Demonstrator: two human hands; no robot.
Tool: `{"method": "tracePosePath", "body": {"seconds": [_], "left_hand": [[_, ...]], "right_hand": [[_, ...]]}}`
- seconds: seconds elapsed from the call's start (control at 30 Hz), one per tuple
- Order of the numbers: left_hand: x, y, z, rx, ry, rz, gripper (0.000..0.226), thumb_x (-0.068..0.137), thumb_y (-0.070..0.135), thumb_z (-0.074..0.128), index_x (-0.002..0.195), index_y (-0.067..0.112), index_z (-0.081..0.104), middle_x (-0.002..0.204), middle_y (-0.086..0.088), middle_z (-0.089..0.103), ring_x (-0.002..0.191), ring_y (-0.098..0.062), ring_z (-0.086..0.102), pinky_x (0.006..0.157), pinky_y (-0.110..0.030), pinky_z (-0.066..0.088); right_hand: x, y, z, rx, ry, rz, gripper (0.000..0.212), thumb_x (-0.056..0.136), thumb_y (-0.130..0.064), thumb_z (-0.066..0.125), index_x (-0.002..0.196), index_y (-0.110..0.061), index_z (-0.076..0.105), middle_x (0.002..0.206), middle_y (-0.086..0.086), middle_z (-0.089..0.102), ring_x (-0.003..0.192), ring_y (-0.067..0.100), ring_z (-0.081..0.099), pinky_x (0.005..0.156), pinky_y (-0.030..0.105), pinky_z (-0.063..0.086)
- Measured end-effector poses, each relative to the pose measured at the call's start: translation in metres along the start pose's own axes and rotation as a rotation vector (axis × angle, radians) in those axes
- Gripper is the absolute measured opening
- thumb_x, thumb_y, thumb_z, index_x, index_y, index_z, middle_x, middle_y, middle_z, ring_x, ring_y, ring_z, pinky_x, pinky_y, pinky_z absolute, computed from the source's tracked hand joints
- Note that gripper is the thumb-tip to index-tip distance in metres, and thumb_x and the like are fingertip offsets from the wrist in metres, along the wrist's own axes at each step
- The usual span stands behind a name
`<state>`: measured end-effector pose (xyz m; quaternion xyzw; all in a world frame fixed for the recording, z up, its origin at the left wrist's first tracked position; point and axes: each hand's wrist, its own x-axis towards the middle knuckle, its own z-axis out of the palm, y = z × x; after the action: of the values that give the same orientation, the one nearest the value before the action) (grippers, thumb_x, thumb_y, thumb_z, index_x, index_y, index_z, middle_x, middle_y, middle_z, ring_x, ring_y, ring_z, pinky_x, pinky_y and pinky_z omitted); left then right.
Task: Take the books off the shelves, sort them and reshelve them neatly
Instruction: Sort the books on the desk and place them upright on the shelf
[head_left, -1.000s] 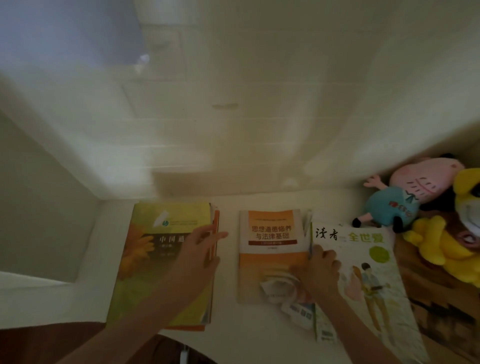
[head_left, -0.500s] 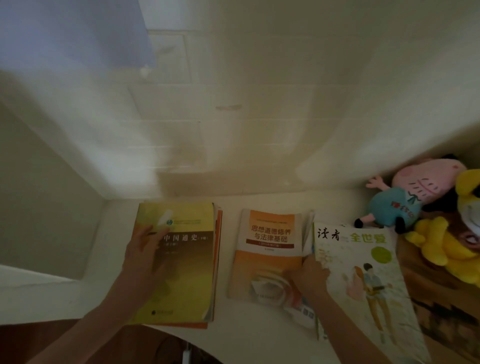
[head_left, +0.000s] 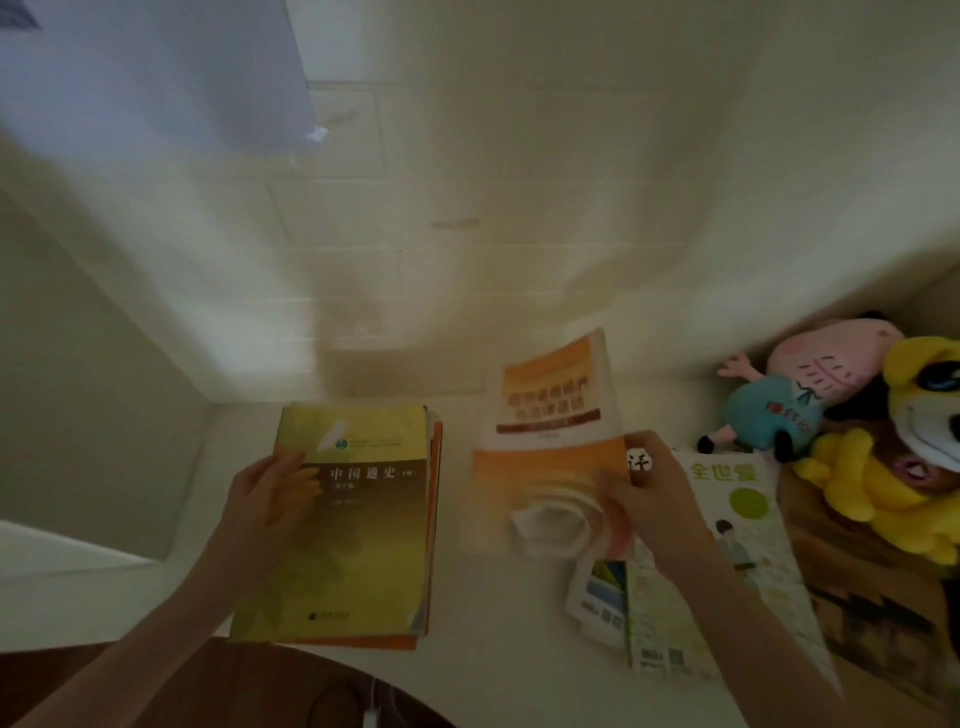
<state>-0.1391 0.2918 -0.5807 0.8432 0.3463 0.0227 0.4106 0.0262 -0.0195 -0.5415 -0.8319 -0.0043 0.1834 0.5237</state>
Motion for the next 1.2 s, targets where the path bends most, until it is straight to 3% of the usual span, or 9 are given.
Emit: {"method": "tracePosePath", "body": {"seconds": [0.17,0.23,0.4,0.47,0.53,0.7,0.83,0.97,1.2], "left_hand": [[-0.015,0.011,-0.011,-0.181,0.0,0.047,0.036,0.099,0.022,0.041,0.127,0.041,0.052,0.137,0.004,0.047,0.126,-0.015,0.044,0.1,-0.017,0.031],[-0.017,0.017,-0.013,-0.272,-0.04,0.066,0.033,0.1,0.025,0.034,0.109,0.049,0.056,0.109,0.024,0.064,0.098,0.006,0.059,0.081,-0.004,0.043],[-0.013,0.0,-0.02,-0.2,-0.094,0.071,0.042,0.094,0.017,0.05,0.121,0.048,0.038,0.115,0.019,0.051,0.097,0.002,0.053,0.08,-0.02,0.045],[-0.013,-0.01,-0.024,-0.046,-0.04,0.067,0.062,0.088,0.007,0.061,0.132,0.039,0.031,0.139,0.002,0.036,0.122,-0.015,0.046,0.094,-0.035,0.046],[-0.013,-0.024,-0.027,0.045,-0.072,0.053,0.073,0.082,0.004,0.067,0.135,0.036,0.029,0.15,-0.008,0.016,0.136,-0.03,0.028,0.1,-0.048,0.043],[-0.009,-0.038,-0.026,-0.043,-0.167,0.065,0.069,0.084,0.004,0.065,0.134,0.037,0.032,0.141,-0.006,0.038,0.123,-0.018,0.038,0.087,-0.032,0.048],[-0.006,-0.04,-0.026,-0.069,-0.198,0.052,0.066,0.085,0.004,0.063,0.135,0.036,0.035,0.141,-0.005,0.035,0.123,-0.016,0.036,0.086,-0.033,0.051],[-0.008,-0.037,-0.028,-0.062,-0.205,0.056,0.063,0.085,0.007,0.063,0.134,0.036,0.036,0.135,-0.003,0.037,0.118,-0.014,0.038,0.082,-0.026,0.049],[-0.009,-0.033,-0.031,-0.316,-0.34,-0.091,0.074,0.084,0.008,0.064,0.139,0.045,0.03,0.131,0.007,0.042,0.104,-0.01,0.054,0.067,-0.023,0.054]], "right_hand": [[-0.034,-0.038,0.044,0.294,-0.153,0.008,0.029,0.084,-0.006,0.07,0.096,-0.024,0.051,0.088,0.008,0.071,0.075,0.021,0.071,0.065,0.036,0.059],[-0.043,-0.039,0.081,0.335,-0.24,0.058,0.027,0.085,-0.004,0.067,0.096,-0.022,0.05,0.084,0.004,0.071,0.069,0.015,0.069,0.061,0.03,0.058],[-0.052,-0.018,0.156,0.16,-0.42,0.059,0.036,0.088,-0.011,0.062,0.115,-0.023,0.041,0.098,-0.011,0.061,0.081,0.001,0.062,0.068,0.014,0.055],[-0.056,-0.01,0.165,0.106,-0.425,0.035,0.046,0.088,-0.012,0.064,0.125,-0.018,0.038,0.097,-0.017,0.054,0.083,-0.004,0.058,0.067,0.006,0.049],[-0.056,0.0,0.166,0.004,-0.41,-0.017,0.053,0.085,-0.016,0.068,0.129,-0.018,0.039,0.112,-0.01,0.053,0.103,0.004,0.057,0.083,0.013,0.049],[-0.056,0.009,0.162,-0.122,-0.413,-0.126,0.085,0.075,-0.036,0.074,0.146,-0.036,0.026,0.124,-0.003,0.051,0.115,0.014,0.052,0.098,0.037,0.047],[-0.054,0.012,0.154,-0.282,-0.458,-0.247,0.09,0.085,-0.043,0.067,0.143,-0.051,-0.001,0.11,-0.002,0.041,0.109,0.018,0.039,0.098,0.033,0.036],[-0.054,0.011,0.152,-0.36,-0.447,-0.284,0.086,0.085,-0.05,0.063,0.138,-0.051,-0.005,0.107,-0.002,0.037,0.102,0.016,0.028,0.089,0.029,0.03],[-0.056,0.008,0.142,-0.121,-0.477,-0.112,0.099,0.079,-0.034,0.077,0.142,-0.046,0.001,0.121,-0.02,0.022,0.124,0.009,0.026,0.11,0.037,0.033]]}}
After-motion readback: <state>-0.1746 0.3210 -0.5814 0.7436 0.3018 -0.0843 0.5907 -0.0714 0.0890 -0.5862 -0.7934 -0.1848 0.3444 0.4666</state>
